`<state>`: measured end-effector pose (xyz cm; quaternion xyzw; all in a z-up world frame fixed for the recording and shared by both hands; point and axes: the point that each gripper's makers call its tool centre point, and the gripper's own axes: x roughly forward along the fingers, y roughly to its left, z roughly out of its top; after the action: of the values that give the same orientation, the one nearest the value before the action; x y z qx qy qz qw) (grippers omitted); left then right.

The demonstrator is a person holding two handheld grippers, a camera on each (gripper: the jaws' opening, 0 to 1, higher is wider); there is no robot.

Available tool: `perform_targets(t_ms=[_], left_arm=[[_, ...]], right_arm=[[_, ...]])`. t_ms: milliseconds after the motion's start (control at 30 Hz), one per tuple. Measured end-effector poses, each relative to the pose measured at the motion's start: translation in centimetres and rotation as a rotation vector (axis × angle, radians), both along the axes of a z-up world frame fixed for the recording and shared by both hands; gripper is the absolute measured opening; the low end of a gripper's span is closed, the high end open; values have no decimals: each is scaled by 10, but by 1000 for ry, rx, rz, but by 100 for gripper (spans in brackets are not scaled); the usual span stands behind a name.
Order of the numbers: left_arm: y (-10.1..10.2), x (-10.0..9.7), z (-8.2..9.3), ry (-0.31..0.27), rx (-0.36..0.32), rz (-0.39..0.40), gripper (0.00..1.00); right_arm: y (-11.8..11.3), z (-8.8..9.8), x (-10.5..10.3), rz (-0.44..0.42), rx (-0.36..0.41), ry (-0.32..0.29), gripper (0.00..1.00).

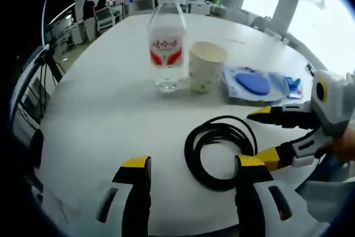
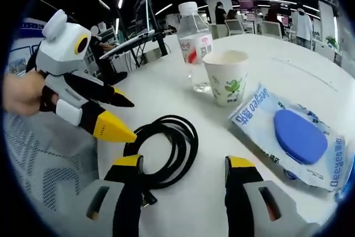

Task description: Arrange the tabletop items into an orderly group along one side of the table until the central work area is clear of visible clutter.

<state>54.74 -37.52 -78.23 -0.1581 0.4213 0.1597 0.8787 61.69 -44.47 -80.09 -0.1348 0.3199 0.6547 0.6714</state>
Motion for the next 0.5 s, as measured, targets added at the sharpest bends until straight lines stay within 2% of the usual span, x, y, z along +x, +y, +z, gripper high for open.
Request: perform_targets(t_ms=[167, 267, 367, 433, 500], left_arm=[[-3, 4, -3, 6, -5, -12, 55], [-1, 2, -7, 10, 16, -9, 57], [-4, 5, -8, 7, 4, -29, 52], [-6, 4, -13, 26, 24, -58, 50], [-4, 7, -15, 22, 22, -52, 49]], right_arm=[[2, -3, 0, 5, -4, -9, 55], [1, -5, 3, 16, -14, -56, 51], [2, -5, 2, 6, -9, -59, 48], [2, -7, -1, 20, -12, -70, 47], [3, -6, -2, 23, -5, -71, 47]])
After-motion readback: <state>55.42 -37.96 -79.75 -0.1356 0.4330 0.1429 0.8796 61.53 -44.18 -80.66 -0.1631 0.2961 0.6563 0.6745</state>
